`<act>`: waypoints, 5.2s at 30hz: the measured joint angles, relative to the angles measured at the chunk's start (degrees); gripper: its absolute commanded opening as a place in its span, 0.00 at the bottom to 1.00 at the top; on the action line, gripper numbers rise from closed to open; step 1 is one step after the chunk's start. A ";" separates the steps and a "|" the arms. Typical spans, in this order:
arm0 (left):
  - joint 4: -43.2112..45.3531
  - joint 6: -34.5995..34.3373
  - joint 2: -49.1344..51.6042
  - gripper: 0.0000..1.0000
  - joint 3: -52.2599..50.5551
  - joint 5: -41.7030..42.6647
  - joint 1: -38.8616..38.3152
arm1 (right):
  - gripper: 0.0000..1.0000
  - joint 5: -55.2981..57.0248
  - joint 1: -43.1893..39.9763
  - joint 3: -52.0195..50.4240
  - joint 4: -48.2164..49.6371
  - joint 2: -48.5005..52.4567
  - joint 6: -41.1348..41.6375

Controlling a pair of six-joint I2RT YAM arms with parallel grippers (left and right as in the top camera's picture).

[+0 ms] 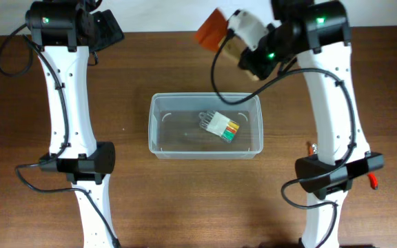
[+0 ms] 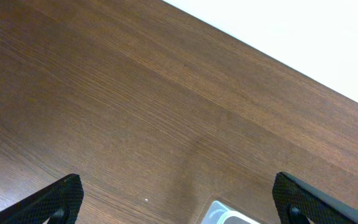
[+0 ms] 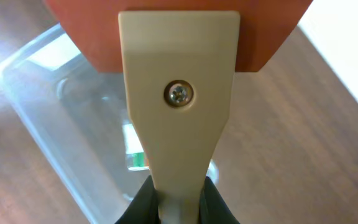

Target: Pack container

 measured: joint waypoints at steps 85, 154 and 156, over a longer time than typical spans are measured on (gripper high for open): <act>0.00 0.00 0.00 0.99 0.00 -0.02 0.00 | 0.99 7.34 5.38 -21.77 -2.08 1.77 3.04; 0.00 0.00 0.00 0.99 0.00 -0.02 0.00 | 0.99 11.67 -55.28 -90.55 37.99 -23.21 38.34; 0.00 0.00 0.00 0.99 0.00 -0.02 0.00 | 0.99 11.52 -55.28 -90.55 38.66 -21.66 38.32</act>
